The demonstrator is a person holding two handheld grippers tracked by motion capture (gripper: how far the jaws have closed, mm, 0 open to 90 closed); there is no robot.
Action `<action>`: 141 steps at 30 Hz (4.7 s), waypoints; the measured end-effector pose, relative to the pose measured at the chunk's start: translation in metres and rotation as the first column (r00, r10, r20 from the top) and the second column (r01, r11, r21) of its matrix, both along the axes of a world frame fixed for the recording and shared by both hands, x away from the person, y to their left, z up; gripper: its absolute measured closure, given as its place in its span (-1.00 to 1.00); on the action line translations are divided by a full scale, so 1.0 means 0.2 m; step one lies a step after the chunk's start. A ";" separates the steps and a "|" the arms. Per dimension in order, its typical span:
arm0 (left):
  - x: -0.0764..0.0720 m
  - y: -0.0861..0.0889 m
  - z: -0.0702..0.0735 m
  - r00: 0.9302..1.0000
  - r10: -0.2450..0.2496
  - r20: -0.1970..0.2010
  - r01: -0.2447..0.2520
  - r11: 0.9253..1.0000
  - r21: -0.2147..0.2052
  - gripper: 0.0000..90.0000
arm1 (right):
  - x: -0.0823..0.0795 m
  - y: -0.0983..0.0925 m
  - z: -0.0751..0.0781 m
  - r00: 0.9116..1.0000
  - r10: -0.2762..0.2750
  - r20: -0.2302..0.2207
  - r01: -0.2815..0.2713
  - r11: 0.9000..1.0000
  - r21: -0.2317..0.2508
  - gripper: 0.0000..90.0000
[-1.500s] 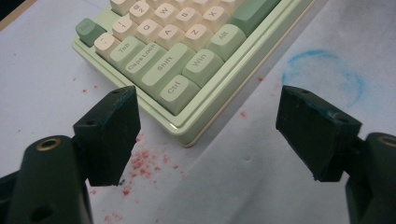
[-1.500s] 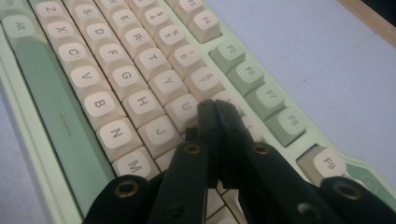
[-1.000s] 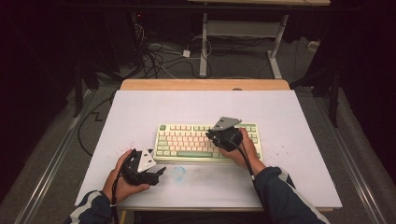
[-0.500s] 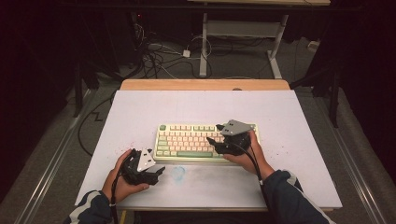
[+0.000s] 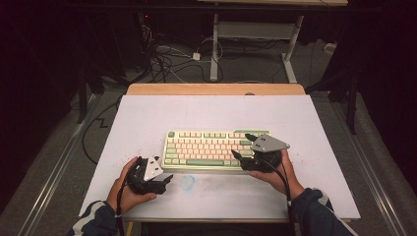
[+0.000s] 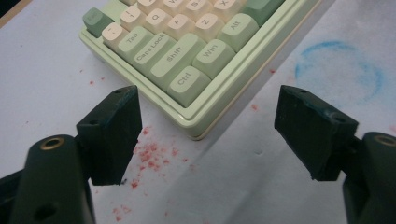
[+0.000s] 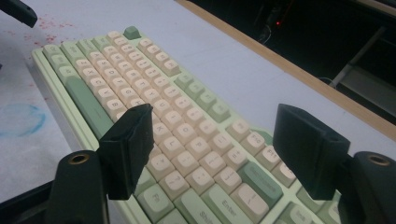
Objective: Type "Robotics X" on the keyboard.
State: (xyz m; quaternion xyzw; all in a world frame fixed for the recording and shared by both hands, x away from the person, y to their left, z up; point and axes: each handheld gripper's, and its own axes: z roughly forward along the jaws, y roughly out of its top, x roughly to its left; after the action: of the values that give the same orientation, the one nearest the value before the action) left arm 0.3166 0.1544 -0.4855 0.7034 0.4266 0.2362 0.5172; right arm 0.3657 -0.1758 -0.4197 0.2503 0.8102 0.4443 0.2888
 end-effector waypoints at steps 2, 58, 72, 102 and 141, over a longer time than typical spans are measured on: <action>0.00 0.00 0.00 1.000 -0.001 0.003 0.001 1.000 0.000 -0.51 | -0.02 -0.03 0.00 1.000 -0.011 0.004 0.011 1.000 -0.001 -0.40; 0.16 -0.24 0.16 0.986 -0.141 -0.089 0.134 0.988 -0.082 0.93 | -0.32 -0.30 -0.18 0.996 -0.087 -0.017 0.085 0.993 -0.085 -0.55; 0.28 -0.37 0.11 0.981 -0.145 -0.128 0.143 0.989 -0.024 0.93 | -0.32 -0.30 -0.19 0.996 -0.083 -0.030 0.080 0.993 -0.089 -0.54; 0.19 -0.27 0.10 0.991 -0.130 -0.003 0.130 0.991 -0.001 0.29 | -0.31 -0.30 -0.20 0.996 -0.077 -0.046 0.071 0.990 -0.119 -0.52; 0.07 0.03 0.11 0.999 -0.029 -0.015 0.028 0.999 -0.029 0.94 | -0.30 -0.29 -0.21 0.996 -0.073 -0.054 0.065 0.989 -0.136 -0.52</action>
State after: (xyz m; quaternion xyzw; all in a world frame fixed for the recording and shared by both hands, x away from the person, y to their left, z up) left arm 0.3307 0.1610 -0.4640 0.7036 0.4239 0.2174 0.5273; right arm 0.3061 -0.2343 -0.4624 0.2712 0.8373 0.3712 0.2959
